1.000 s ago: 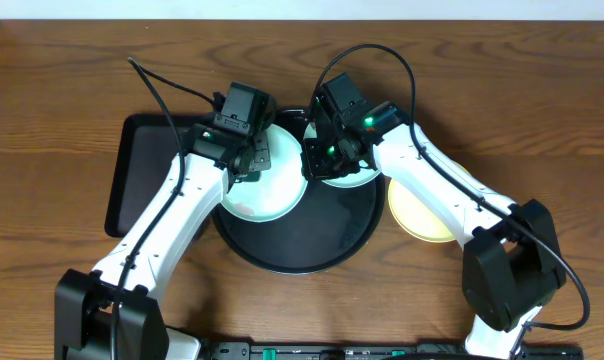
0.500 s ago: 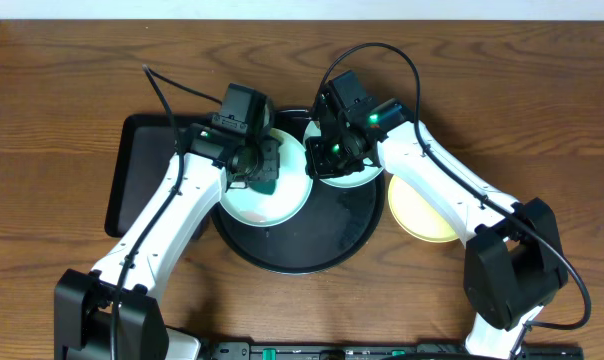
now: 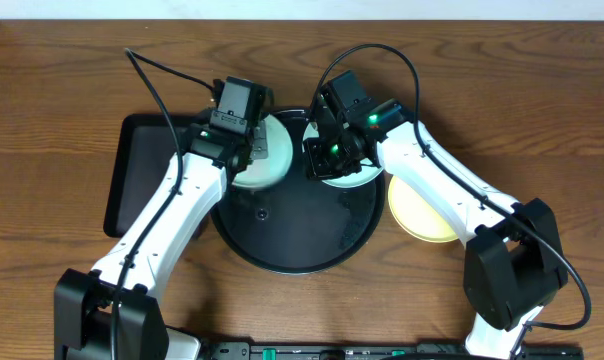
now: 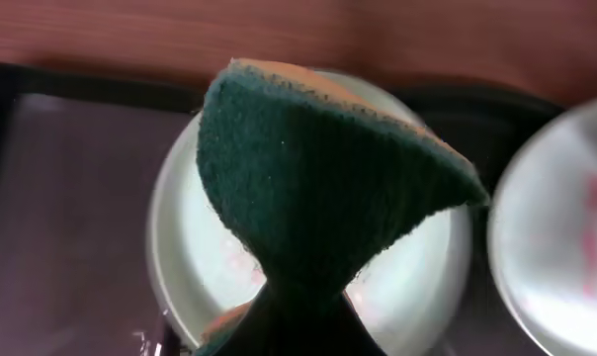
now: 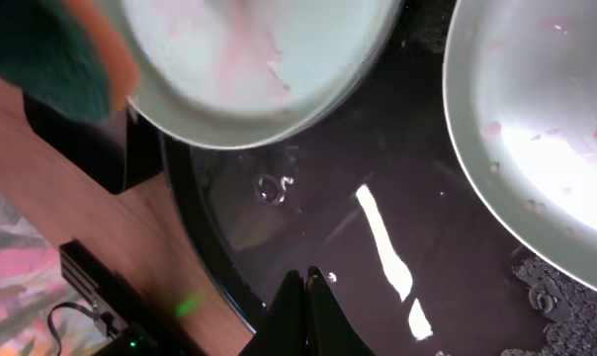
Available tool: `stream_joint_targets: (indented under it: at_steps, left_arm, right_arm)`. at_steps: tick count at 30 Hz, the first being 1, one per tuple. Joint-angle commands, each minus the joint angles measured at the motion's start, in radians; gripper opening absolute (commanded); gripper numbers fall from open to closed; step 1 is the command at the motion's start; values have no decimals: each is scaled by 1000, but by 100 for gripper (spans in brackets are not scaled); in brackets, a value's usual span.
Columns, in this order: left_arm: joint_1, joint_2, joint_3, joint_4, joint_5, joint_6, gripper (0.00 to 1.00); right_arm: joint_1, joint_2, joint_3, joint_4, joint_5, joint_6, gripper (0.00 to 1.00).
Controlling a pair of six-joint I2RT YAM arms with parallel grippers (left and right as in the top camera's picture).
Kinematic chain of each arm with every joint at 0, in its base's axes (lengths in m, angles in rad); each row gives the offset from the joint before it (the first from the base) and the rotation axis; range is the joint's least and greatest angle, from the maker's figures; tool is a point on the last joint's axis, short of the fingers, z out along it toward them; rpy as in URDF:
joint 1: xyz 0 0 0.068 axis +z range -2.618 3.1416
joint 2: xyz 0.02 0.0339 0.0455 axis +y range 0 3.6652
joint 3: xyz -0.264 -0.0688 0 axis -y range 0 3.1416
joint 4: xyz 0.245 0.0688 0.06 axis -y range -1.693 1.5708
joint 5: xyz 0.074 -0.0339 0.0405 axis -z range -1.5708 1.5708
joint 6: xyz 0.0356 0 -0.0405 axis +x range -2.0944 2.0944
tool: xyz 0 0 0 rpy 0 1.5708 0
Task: Clean dirty plates on tray and stack at the side
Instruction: 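Scrub the tilted light-blue plate with the sponge in the left gripper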
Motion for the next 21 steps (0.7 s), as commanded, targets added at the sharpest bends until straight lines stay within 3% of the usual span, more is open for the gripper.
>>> stream_joint_targets:
  at_steps: [1,11,16,21]
  left_arm:
    - [0,6,-8,-3,-103,-24,7]
    - [0,6,-7,-37,-54,-46,7]
    - [27,5,34,-44,-22,-69,7]
    - [64,5,79,-61,41,-69,7]
  right_arm:
    - [3,-7,18,0,-26,-21,1]
    - [3,-2,18,20,117,-19,1]
    - [4,54,18,106,169,43,25]
    - [6,142,18,176,142,103,26]
